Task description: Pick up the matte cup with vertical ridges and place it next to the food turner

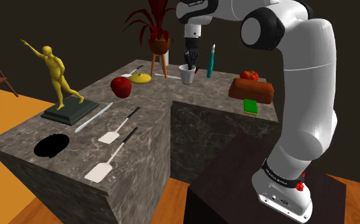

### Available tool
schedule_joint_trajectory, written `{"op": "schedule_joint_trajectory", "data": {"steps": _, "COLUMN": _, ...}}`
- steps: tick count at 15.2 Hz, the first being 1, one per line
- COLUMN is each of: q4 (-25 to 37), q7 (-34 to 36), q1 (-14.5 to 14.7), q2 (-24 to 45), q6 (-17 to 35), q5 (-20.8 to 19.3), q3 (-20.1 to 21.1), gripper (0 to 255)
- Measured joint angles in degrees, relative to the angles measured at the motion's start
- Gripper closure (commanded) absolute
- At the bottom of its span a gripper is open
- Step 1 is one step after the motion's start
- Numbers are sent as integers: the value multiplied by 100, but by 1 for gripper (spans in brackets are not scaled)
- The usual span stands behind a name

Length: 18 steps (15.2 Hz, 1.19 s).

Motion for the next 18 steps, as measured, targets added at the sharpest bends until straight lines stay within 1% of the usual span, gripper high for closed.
{"op": "schedule_joint_trajectory", "data": {"steps": 3, "q4": -176, "q7": 305, "q1": 243, "q2": -214, "q6": 4, "q5": -31, "q3": 76, "gripper": 255}}
{"op": "schedule_joint_trajectory", "data": {"steps": 4, "q4": -397, "q7": 426, "q1": 363, "q2": -366, "q6": 91, "q5": -60, "q3": 106, "gripper": 255}}
{"op": "schedule_joint_trajectory", "data": {"steps": 9, "q4": -637, "q7": 1065, "q1": 826, "q2": -623, "q6": 167, "q5": -74, "q3": 308, "gripper": 255}}
{"op": "schedule_joint_trajectory", "data": {"steps": 10, "q4": -576, "q7": 1205, "q1": 911, "q2": -604, "q6": 146, "q5": -59, "q3": 359, "gripper": 255}}
{"op": "schedule_joint_trajectory", "data": {"steps": 12, "q4": -670, "q7": 1437, "q1": 1073, "q2": -695, "q6": 183, "q5": -63, "q3": 436, "gripper": 255}}
{"op": "schedule_joint_trajectory", "data": {"steps": 13, "q4": -581, "q7": 1550, "q1": 1137, "q2": -660, "q6": 145, "q5": -49, "q3": 477, "gripper": 255}}
{"op": "schedule_joint_trajectory", "data": {"steps": 15, "q4": -669, "q7": 1803, "q1": 1312, "q2": -771, "q6": 164, "q5": -57, "q3": 561, "gripper": 255}}
{"op": "schedule_joint_trajectory", "data": {"steps": 18, "q4": -463, "q7": 2175, "q1": 1533, "q2": -680, "q6": 106, "q5": -20, "q3": 695, "gripper": 255}}
